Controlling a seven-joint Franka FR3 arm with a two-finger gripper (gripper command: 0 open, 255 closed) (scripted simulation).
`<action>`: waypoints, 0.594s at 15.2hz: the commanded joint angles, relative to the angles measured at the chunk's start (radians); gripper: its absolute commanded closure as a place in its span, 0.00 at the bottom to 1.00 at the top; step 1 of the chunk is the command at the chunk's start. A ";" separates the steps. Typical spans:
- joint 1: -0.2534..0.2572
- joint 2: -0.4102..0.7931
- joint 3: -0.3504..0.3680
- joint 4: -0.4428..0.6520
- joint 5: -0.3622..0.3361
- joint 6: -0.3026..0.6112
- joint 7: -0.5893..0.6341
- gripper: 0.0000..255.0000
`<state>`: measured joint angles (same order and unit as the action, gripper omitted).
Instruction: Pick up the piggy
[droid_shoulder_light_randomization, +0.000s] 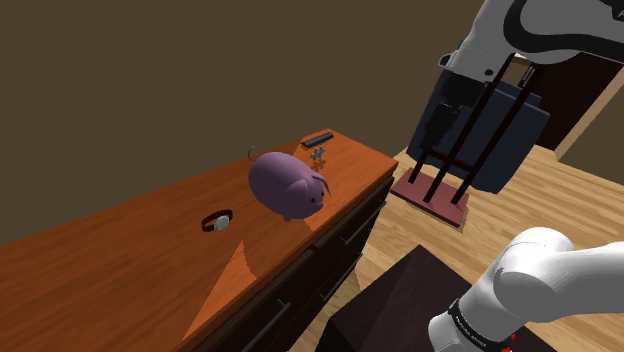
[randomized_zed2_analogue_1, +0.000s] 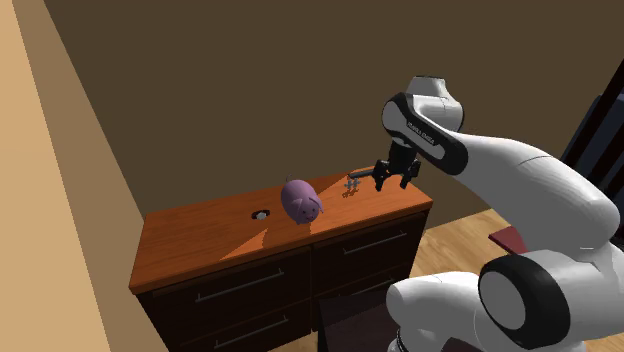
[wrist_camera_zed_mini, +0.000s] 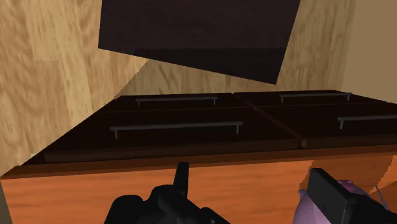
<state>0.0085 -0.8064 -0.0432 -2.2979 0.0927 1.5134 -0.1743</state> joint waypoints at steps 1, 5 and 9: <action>0.000 0.000 0.000 0.000 0.000 0.000 0.000 0.00; 0.022 0.120 0.069 0.055 0.033 0.057 0.066 0.00; 0.038 0.250 0.134 0.129 0.052 0.104 0.132 0.00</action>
<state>0.0413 -0.5816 0.0716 -2.1747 0.1380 1.5997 -0.0622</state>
